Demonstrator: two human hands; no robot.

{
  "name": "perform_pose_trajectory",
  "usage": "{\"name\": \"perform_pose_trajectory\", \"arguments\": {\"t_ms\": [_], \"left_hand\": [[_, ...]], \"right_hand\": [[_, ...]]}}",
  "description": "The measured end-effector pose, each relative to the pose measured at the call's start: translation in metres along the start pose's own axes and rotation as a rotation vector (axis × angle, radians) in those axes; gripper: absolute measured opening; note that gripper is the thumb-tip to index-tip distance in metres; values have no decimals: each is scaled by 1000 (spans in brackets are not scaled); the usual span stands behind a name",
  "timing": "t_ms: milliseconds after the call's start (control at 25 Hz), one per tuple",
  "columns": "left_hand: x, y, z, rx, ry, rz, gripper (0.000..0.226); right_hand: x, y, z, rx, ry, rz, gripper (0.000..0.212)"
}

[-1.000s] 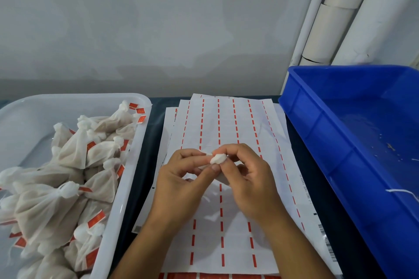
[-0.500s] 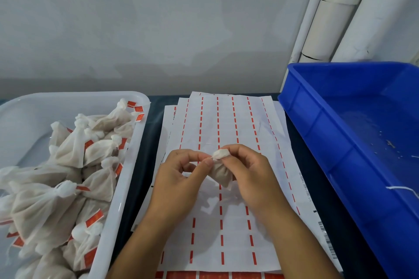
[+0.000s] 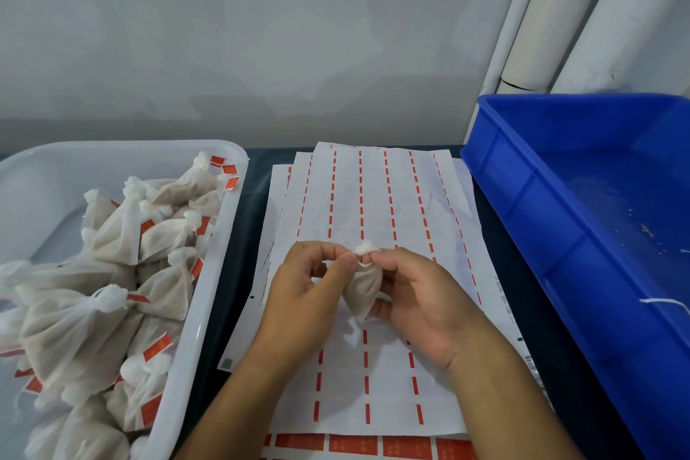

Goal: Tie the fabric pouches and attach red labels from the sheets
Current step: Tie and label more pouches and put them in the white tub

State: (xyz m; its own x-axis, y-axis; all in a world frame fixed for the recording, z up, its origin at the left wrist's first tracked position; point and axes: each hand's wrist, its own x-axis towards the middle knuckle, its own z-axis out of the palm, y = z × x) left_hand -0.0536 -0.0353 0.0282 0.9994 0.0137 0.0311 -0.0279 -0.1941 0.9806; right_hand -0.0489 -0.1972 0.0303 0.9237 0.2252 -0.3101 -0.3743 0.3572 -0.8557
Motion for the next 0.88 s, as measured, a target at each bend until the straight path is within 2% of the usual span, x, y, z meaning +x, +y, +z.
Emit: {"name": "perform_pose_trajectory", "arguments": {"t_ms": [160,320,440,560,720,880], "left_hand": [[0,-1,2,155,79,115,4],[-3,-1,3,319,145,281,25],[-3,-2,2,356,164,368,25],[-5,-1,3,349,165,392,19],[-5,-1,4,374,195,381,28],[-4,-4,2,420,227,400,12]], "right_hand": [[-2,-2,0,-41,0,-3,29],[-2,-1,0,-71,28,16,30],[-2,-3,1,-56,61,15,30],[-2,-5,0,-55,75,4,34],[-3,-4,1,-95,60,-19,29],[-4,-3,4,-184,54,-56,34]]}}
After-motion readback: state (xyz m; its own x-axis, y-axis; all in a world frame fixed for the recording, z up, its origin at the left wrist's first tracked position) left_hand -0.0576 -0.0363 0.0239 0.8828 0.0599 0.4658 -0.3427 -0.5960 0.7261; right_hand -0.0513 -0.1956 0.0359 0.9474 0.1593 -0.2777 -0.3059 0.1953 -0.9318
